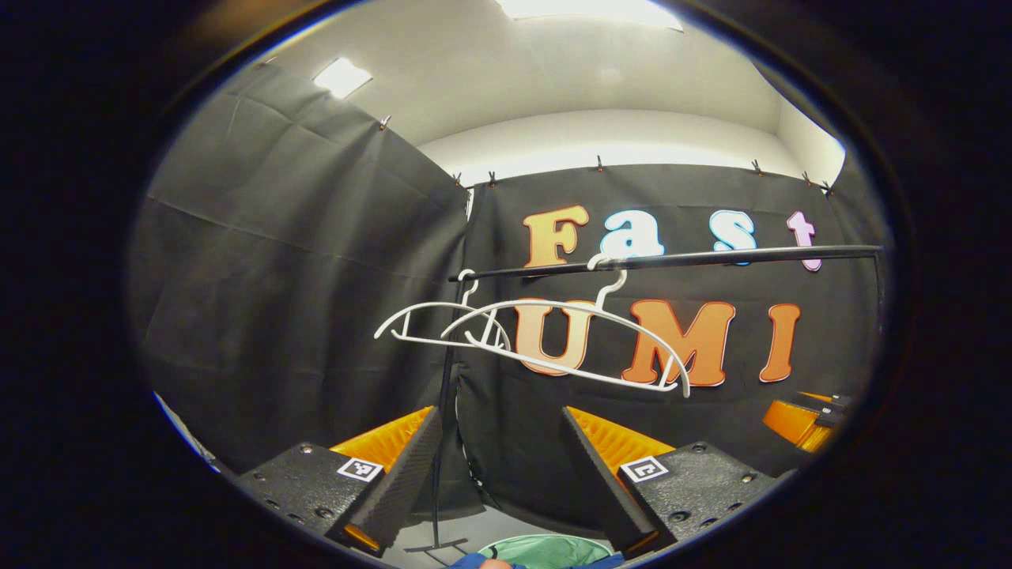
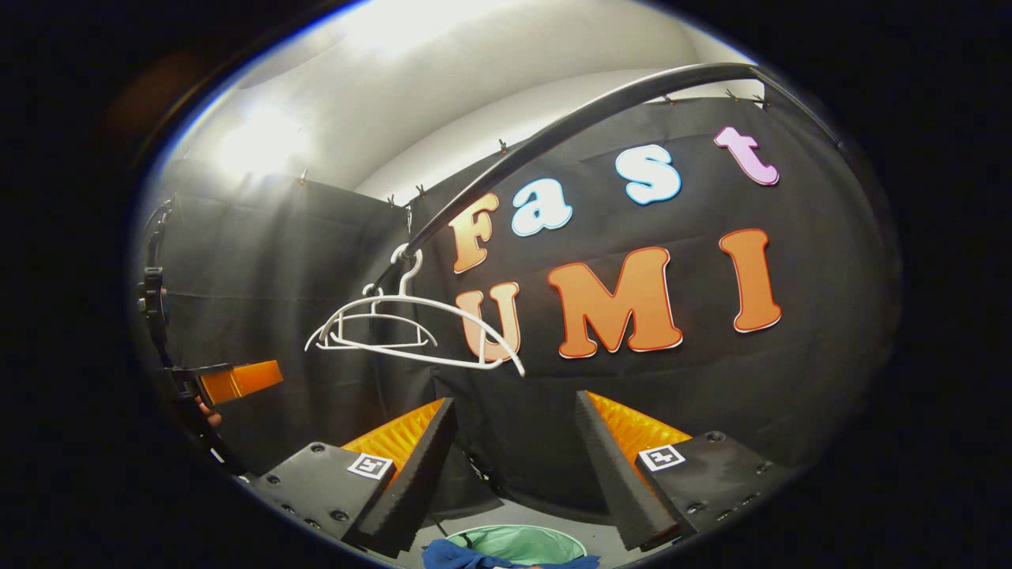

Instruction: Grasp the clothes on the hanger with both hands and then place them into the laundry hamper below.

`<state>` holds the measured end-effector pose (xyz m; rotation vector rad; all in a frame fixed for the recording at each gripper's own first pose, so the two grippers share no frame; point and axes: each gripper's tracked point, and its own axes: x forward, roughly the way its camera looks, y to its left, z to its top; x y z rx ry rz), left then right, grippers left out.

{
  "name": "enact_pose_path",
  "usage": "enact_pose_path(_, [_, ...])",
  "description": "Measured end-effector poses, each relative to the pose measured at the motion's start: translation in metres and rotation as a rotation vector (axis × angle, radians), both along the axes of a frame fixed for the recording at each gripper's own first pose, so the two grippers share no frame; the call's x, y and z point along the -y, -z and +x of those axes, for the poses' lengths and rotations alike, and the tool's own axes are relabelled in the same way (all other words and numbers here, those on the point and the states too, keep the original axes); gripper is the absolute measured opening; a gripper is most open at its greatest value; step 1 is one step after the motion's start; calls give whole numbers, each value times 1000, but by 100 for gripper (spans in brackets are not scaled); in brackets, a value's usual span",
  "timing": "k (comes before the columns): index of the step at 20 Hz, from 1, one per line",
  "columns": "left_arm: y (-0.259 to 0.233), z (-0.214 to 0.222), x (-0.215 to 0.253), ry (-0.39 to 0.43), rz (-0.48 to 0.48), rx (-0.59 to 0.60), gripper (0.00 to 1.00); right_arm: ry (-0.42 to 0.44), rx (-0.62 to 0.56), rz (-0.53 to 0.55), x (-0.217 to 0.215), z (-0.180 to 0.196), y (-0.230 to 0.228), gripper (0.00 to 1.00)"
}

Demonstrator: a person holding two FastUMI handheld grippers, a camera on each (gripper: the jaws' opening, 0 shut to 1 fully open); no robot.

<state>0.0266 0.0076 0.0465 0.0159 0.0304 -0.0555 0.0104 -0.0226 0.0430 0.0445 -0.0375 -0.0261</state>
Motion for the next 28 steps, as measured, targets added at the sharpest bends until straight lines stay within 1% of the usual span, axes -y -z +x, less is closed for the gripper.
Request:
enact_pose_path(2, [-4,0,4,8,-2,13,91,15,31,-12,4,-3,-10,97])
enact_pose_path(3, [-4,0,7,14,-6,11,91,21,41,-19,4,-4,-13,100])
enact_pose_path(4, [-4,0,9,21,-13,7,91,24,43,-20,4,-4,-14,100])
enact_pose_path(5, [-4,-1,10,26,-21,8,93,19,44,-15,1,-4,-15,97])
enact_pose_path(6, [-6,-1,10,32,-25,11,94,14,49,-7,-2,-5,-17,97])
enact_pose_path(8, [-10,-5,9,30,-24,20,94,11,56,-1,-3,-7,-18,98])
enact_pose_path(9, [-11,-7,8,29,-21,23,91,11,57,-2,-4,-7,-18,98])
enact_pose_path(11, [-13,-7,5,25,-20,29,91,12,54,-1,-3,-7,-18,98])
enact_pose_path(13, [-13,-6,5,23,-25,27,91,12,50,3,-4,-11,-26,98])
enact_pose_path(14, [-13,-7,6,24,-27,26,94,8,51,6,-5,-11,-26,100])
enact_pose_path(15, [-13,-6,6,23,-28,24,94,3,51,10,-5,-12,-25,98])
enact_pose_path(16, [-11,-5,7,24,-27,22,94,0,51,12,-5,-12,-24,98])
enact_pose_path(19, [-12,-4,7,26,-28,21,94,2,54,19,-1,-13,-23,98])
enact_pose_path(20, [-12,-5,8,27,-30,19,90,1,53,22,-1,-13,-23,98])
enact_pose_path(21, [-11,-5,8,29,-32,15,94,0,51,25,-1,-14,-22,98])
enact_pose_path(23, [-10,-6,8,33,-36,11,94,1,54,28,1,-15,-22,98])
enact_pose_path(24, [-10,-6,8,35,-38,10,94,4,57,27,2,-16,-23,89])
enact_pose_path(28, [-8,-8,9,39,-43,2,94,7,59,29,4,-16,-22,89])
